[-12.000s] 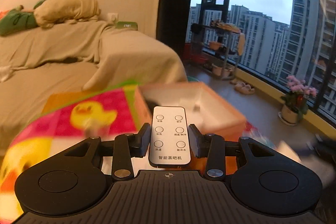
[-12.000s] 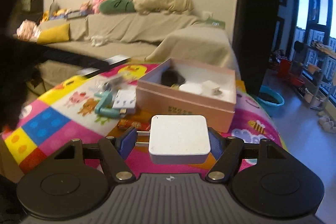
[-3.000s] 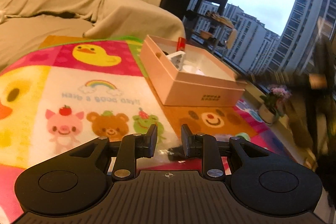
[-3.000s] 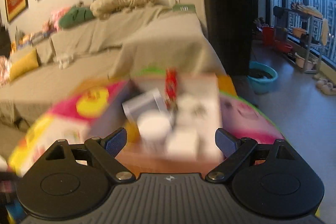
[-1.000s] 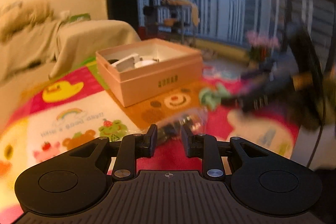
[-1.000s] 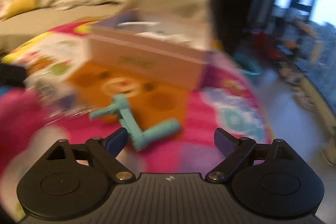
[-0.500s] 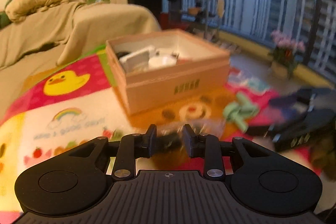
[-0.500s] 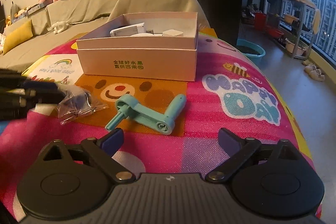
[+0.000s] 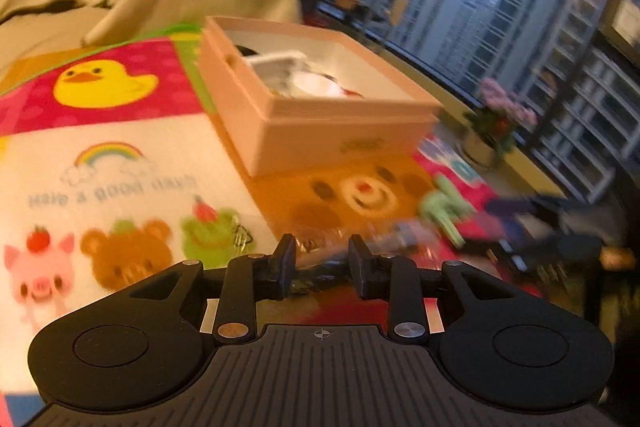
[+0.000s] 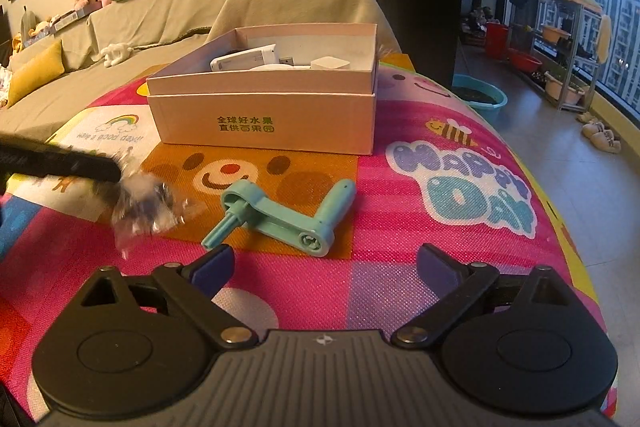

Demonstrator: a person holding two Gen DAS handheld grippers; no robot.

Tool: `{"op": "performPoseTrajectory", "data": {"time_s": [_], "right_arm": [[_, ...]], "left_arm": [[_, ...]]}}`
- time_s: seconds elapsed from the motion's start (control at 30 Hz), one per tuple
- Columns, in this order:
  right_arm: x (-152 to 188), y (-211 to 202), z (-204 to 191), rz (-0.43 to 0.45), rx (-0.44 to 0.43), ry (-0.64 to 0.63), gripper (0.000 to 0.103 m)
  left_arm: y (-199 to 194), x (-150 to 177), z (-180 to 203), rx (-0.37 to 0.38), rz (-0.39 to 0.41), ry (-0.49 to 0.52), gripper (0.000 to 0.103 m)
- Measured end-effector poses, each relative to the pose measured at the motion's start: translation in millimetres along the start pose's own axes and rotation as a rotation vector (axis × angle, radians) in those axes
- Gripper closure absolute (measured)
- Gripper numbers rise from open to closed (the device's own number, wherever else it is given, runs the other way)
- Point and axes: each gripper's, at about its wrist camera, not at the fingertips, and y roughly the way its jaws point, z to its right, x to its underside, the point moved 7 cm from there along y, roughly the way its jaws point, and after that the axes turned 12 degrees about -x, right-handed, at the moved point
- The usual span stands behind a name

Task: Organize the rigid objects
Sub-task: 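Grasp the teal crank handle with the right gripper while the left holds the bag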

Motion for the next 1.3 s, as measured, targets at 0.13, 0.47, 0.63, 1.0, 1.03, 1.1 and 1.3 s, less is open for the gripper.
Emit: {"op": "performPoseTrajectory", "data": {"time_s": [0.13, 0.47, 0.63, 1.0, 1.03, 1.1, 1.3], "right_arm": [[0.3, 0.4, -0.7, -0.003, -0.001, -0.002, 0.004], [0.4, 4.6, -1.8, -0.034, -0.012, -0.019, 0.0], [0.4, 4.7, -1.4, -0.054, -0.026, -0.022, 0.0], [-0.6, -6.0, -11.0, -0.017, -0.076, 0.042, 0.0], [-4.3, -7.3, -13.5, -0.002, -0.1, 0.07, 0.0], [-13.1, -7.1, -17.5, 0.032, -0.1, 0.091, 0.0], [-29.3, 29.3, -24.5, -0.033, 0.036, 0.069, 0.008]], "left_arm": [[-16.9, 26.4, 26.1, 0.03, -0.042, 0.134, 0.071], [-14.2, 18.8, 56.3, -0.078, 0.03, 0.212, 0.069], [6.1, 23.1, 66.3, -0.091, 0.003, 0.204, 0.053], [-1.2, 24.0, 33.6, -0.243, 0.056, 0.072, 0.078], [-0.9, 22.0, 26.7, -0.281, 0.06, 0.041, 0.078], [0.2, 21.6, 23.7, -0.289, 0.061, 0.013, 0.079], [-1.8, 21.9, 25.3, -0.309, 0.06, -0.005, 0.076]]}}
